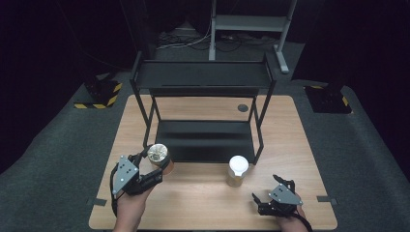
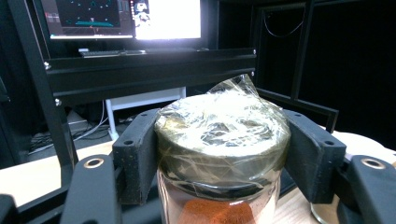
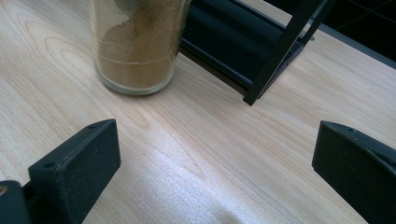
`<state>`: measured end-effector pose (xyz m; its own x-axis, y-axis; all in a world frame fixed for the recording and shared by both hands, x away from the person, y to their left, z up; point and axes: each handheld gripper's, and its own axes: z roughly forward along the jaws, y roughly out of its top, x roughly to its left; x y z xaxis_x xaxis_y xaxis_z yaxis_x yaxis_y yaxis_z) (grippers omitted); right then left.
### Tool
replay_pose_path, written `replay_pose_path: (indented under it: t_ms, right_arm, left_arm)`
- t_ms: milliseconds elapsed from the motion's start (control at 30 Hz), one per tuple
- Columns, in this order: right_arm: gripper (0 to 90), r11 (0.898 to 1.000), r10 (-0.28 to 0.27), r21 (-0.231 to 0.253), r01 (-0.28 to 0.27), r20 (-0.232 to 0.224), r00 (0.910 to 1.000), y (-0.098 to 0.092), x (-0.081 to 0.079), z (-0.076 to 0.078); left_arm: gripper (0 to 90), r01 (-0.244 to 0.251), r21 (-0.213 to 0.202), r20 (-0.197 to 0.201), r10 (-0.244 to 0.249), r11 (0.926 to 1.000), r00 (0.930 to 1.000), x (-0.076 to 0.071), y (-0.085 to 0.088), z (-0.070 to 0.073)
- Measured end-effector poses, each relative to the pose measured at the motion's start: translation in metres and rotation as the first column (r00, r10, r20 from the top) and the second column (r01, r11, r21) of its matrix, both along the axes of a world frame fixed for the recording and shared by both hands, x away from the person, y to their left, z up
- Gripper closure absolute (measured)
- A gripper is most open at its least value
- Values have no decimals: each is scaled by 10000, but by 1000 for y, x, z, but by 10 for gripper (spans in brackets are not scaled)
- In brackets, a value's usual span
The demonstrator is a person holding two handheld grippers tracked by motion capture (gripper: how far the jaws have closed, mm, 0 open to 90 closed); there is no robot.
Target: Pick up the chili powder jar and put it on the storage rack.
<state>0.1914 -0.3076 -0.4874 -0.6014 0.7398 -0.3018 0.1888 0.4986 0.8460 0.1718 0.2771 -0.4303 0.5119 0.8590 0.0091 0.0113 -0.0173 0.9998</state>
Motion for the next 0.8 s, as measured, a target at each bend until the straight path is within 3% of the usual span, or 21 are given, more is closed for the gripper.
replay_pose_path:
  t_ms: [800]
  right_arm:
    - [0,10000,-14,67,14,33,10000,-1,-1,-1]
  left_arm:
    - [337,110,-47,498,-107,9999,9987,23,-10,45]
